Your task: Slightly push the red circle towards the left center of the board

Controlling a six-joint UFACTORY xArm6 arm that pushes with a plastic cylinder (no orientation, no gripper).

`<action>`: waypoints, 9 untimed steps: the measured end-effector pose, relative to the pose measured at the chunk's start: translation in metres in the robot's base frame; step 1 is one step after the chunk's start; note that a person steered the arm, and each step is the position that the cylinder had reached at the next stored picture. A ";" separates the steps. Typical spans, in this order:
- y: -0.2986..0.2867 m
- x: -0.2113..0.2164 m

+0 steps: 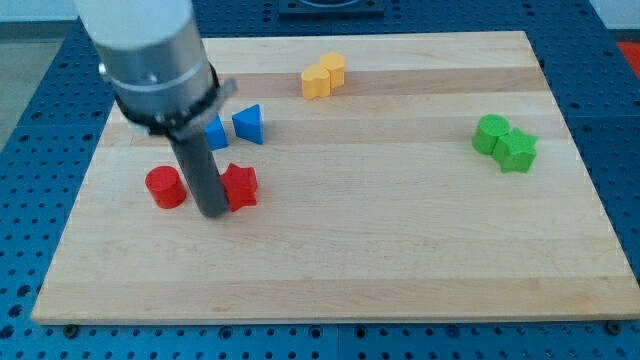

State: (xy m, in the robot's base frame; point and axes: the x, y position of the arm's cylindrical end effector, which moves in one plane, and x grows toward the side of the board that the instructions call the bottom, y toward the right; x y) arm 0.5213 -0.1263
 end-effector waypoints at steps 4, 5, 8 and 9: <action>-0.047 -0.025; -0.047 -0.026; -0.050 -0.065; -0.067 -0.100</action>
State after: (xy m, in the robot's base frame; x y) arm 0.4211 -0.1933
